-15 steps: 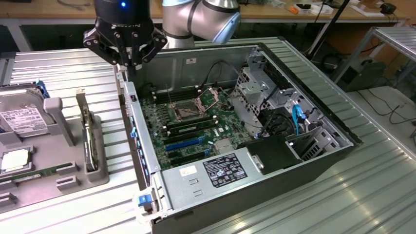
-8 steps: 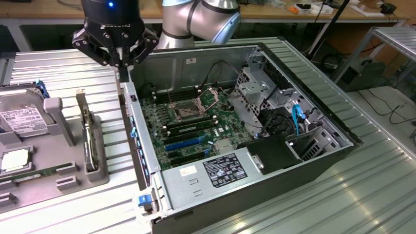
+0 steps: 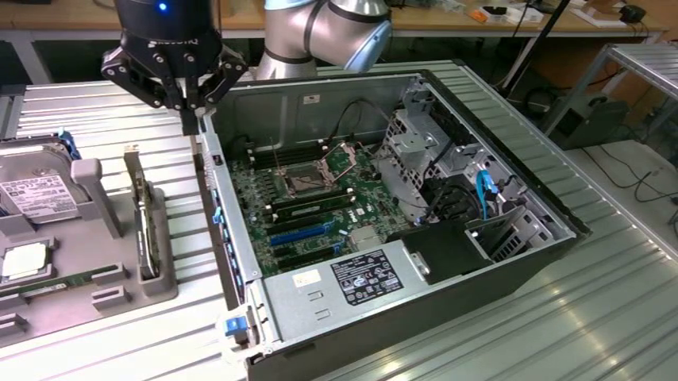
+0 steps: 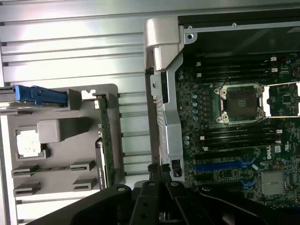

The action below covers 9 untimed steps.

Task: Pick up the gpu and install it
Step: 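Reach for the gpu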

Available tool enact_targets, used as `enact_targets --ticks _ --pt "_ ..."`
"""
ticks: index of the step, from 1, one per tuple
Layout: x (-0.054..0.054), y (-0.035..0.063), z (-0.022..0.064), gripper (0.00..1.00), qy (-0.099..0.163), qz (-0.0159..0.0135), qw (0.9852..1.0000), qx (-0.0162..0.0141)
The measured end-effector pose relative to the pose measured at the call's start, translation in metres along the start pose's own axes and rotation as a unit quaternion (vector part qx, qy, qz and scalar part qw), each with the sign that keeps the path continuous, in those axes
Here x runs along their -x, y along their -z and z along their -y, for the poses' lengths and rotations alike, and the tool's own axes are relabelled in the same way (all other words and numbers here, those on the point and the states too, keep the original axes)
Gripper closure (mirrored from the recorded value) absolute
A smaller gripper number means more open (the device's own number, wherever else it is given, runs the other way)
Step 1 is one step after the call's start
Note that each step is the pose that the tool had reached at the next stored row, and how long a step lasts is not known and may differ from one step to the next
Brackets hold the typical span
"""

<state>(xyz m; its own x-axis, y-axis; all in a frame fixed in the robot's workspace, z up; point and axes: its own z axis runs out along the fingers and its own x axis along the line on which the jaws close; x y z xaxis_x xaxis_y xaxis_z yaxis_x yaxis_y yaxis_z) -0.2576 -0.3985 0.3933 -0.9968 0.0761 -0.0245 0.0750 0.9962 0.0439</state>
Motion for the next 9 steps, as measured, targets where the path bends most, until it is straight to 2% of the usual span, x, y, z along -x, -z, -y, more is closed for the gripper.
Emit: enact_targets --ticks 9 --pt "-0.017 0.0004 -0.001 0.89 0.0 0.0 1.0 0.0"
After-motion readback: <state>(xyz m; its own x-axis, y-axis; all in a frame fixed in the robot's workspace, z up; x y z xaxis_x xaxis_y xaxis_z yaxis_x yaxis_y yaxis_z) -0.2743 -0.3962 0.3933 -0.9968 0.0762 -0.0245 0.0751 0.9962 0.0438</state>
